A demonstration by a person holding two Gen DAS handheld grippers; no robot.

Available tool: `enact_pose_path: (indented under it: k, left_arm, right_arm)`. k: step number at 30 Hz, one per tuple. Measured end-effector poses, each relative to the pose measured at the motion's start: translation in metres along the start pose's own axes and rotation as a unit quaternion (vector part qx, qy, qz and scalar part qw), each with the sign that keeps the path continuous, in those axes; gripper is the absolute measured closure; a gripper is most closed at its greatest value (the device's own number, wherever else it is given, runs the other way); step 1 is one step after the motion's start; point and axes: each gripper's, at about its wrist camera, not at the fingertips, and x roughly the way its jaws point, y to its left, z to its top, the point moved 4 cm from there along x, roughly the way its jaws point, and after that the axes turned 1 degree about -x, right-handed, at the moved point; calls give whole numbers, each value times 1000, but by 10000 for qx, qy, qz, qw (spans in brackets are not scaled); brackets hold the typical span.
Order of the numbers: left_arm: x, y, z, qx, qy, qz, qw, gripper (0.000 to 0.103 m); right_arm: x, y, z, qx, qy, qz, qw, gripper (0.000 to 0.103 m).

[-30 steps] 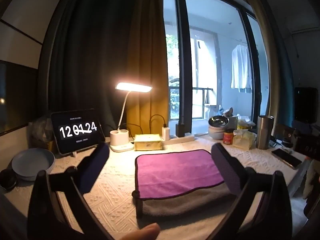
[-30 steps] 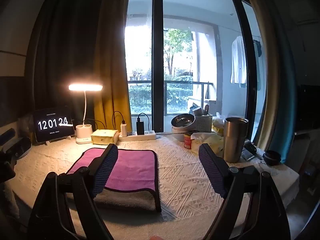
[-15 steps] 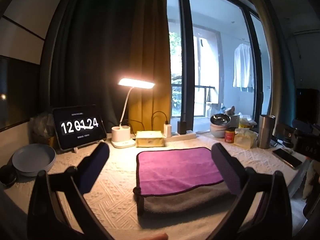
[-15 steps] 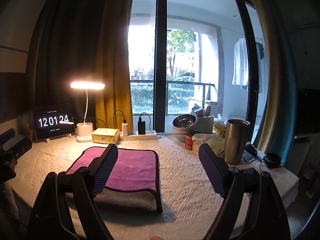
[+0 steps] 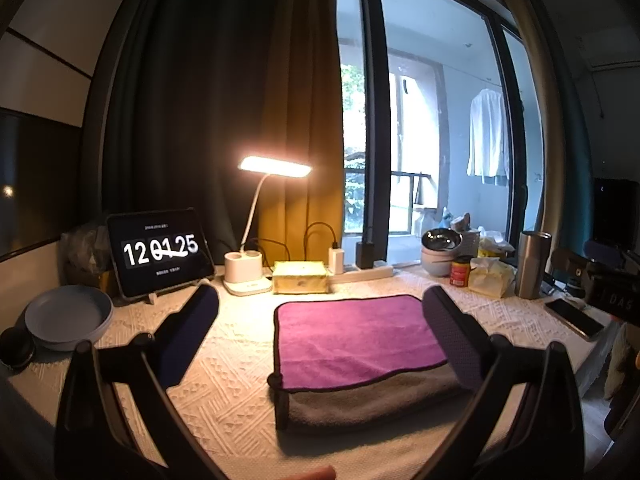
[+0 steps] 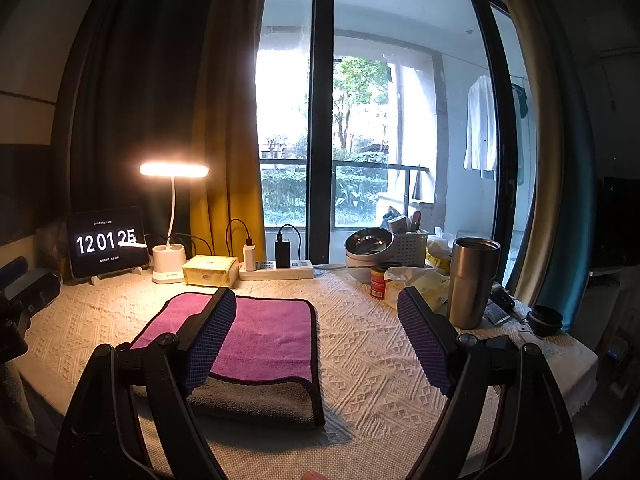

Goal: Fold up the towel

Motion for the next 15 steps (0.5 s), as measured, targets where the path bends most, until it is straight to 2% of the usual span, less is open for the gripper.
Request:
enact_pose_path:
  k: [15]
  left_arm:
    - [-1,0,0,3,-6,-1,10000,0]
  right_arm:
    - [0,0,0,-4,8,0,10000,18]
